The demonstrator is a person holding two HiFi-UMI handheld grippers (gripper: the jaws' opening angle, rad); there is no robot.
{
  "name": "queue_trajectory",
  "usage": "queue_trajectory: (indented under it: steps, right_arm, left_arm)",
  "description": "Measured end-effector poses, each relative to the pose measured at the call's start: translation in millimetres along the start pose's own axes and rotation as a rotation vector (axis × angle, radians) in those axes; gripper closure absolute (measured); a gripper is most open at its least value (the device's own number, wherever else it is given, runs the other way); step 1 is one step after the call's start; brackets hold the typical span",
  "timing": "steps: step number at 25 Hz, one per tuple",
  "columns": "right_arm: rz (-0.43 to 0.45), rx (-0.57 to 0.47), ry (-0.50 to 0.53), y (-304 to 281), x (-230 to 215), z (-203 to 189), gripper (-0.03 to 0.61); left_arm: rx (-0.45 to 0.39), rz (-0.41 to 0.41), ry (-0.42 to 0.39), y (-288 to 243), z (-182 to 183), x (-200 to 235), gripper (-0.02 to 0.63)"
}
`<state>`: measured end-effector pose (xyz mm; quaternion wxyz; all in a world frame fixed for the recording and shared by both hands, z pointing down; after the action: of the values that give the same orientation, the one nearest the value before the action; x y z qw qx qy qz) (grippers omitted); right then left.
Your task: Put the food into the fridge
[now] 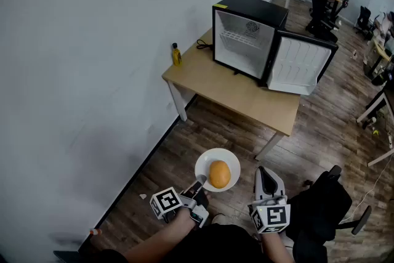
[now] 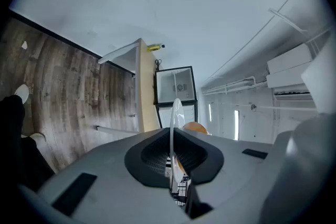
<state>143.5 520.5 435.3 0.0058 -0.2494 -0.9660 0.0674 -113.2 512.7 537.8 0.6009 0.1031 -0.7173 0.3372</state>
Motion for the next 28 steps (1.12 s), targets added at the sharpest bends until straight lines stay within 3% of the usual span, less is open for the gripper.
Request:
queue_trajectory:
  steps: [14, 18, 28]
  right_arm:
    - [0.001, -0.014, 0.016, 19.6, -9.9, -9.5, 0.518]
    - [-0.004, -0.033, -0.027, 21.0, -18.4, -16.5, 0.518]
    - [-0.016, -0.006, -0.028, -25.4, -41.5, -18.4, 0.518]
  left_arm:
    - [-0.039, -0.015, 0.017, -4.7, -4.5, -0.3, 0.592]
    - [-0.055, 0.000, 0.024, -10.4, 1.1, 1.3, 0.592]
    - [-0.034, -0.003, 0.034, -57.2, 35.7, -3.0, 0.592]
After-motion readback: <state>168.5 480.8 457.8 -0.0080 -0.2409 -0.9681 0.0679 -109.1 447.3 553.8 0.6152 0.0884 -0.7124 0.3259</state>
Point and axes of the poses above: the fingertips, and each gripper's own axes: y backward along the fingers, x to its left, z out of its top, the point moved 9 cm from there along y, backward along the fingers, and after that the axes turned 11 degrees about z, right-handed, at the moved point
